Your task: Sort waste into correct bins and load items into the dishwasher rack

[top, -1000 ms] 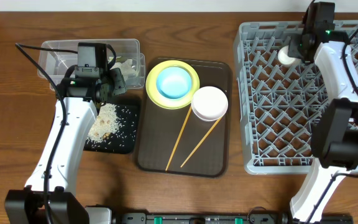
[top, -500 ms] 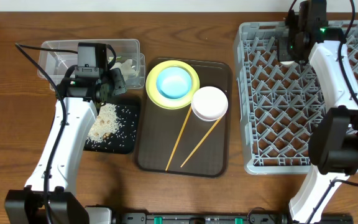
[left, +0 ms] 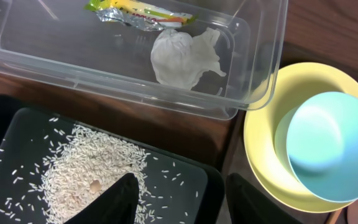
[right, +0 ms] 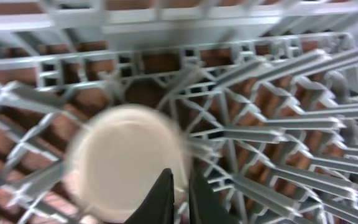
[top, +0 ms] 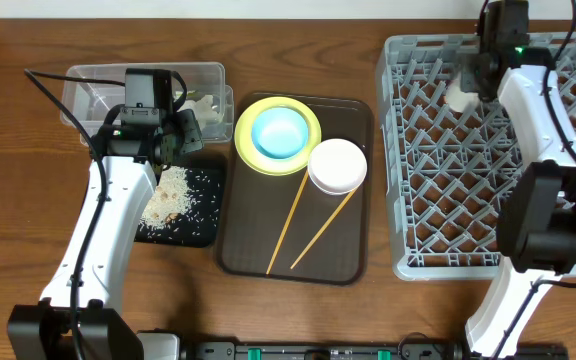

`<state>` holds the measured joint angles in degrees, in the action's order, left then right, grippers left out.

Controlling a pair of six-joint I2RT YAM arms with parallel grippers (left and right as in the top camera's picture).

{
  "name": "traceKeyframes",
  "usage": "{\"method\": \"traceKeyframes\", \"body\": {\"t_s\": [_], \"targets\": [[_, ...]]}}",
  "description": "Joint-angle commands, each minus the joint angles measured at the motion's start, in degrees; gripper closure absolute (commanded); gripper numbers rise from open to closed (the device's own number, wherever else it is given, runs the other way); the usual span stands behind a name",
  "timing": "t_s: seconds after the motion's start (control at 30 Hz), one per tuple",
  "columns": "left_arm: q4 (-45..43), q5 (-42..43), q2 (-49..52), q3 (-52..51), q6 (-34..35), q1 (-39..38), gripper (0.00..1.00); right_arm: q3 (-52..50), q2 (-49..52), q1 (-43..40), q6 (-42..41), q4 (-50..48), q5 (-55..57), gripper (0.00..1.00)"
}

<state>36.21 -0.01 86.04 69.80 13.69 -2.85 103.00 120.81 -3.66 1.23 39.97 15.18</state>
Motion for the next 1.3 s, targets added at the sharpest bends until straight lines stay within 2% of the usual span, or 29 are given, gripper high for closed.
{"method": "traceKeyframes", "body": {"t_s": [0.0, 0.07, 0.13, 0.23, 0.27, 0.3, 0.33, 0.37, 0.4, 0.5, 0.6, 0.7, 0.77, 0.87, 0.97, 1.13, 1.27], "targets": [[0.2, -0.7, -0.1, 0.3, 0.1, -0.1, 0.51, 0.3, -1.4, -0.4, -0.9, -0.3, 2.2, 0.9], [0.2, -0.7, -0.1, 0.3, 0.1, -0.1, 0.51, 0.3, -2.2, -0.4, -0.9, 0.0, 0.3, 0.84], [0.3, -0.7, -0.1, 0.3, 0.1, -0.1, 0.51, 0.3, -3.0, -0.3, -0.7, 0.4, -3.7, 0.71], [0.2, -0.7, -0.1, 0.3, 0.1, -0.1, 0.51, 0.3, -4.3, 0.3, 1.1, 1.5, -12.7, 0.58], [0.2, -0.7, -0.1, 0.3, 0.1, -0.1, 0.51, 0.3, -5.0, 0.7, 1.2, 1.6, -16.6, 0.49], [0.2, -0.7, -0.1, 0.3, 0.1, -0.1, 0.51, 0.3, -5.4, 0.9, 1.2, 1.7, -19.6, 0.34], [0.3, -0.7, -0.1, 0.3, 0.1, -0.1, 0.51, 0.3, -5.9, 1.1, 1.2, 1.6, -23.7, 0.03], [0.3, -0.7, -0.1, 0.3, 0.1, -0.1, 0.51, 0.3, -6.2, 1.2, 1.2, 1.6, -27.7, 0.01], [0.4, -0.7, -0.1, 0.3, 0.1, -0.1, 0.5, 0.3, -6.6, 1.5, 1.2, 1.2, -33.9, 0.01], [0.7, -0.7, -0.1, 0.2, 0.1, -0.1, 0.36, 0.3, -6.8, 2.1, 2.9, 0.5, -46.4, 0.01], [0.9, -0.7, -0.1, -0.3, 0.1, -0.1, 0.29, 0.3, -6.8, 3.8, 3.2, 1.1, -51.1, 0.01], [1.1, -0.7, -0.1, -0.6, 0.1, -0.1, 0.25, 0.3, -6.8, 7.1, 7.8, 4.2, -47.4, 0.11], [1.3, -0.7, -0.1, -0.6, 0.1, -0.1, 0.25, 0.3, -6.8, 9.8, 10.5, 6.9, -41.1, 0.18], [1.3, -0.7, -0.1, -0.6, 0.1, -0.1, 0.25, 0.3, -6.5, 14.1, 14.7, 10.5, -31.7, 0.21], [1.3, -0.7, -0.1, -0.6, 0.1, -0.1, 0.25, 0.3, -5.8, 17.9, 19.2, 12.8, -27.5, 0.21], [1.3, -0.7, -0.1, -0.6, 0.1, -0.1, 0.25, 0.3, -3.7, 22.1, 19.6, 13.8, -23.4, 0.23], [1.3, -0.7, -0.1, -0.6, 0.1, -0.1, 0.25, 0.3, -1.4, 22.7, 19.6, 15.6, -23.6, 0.2]]}}
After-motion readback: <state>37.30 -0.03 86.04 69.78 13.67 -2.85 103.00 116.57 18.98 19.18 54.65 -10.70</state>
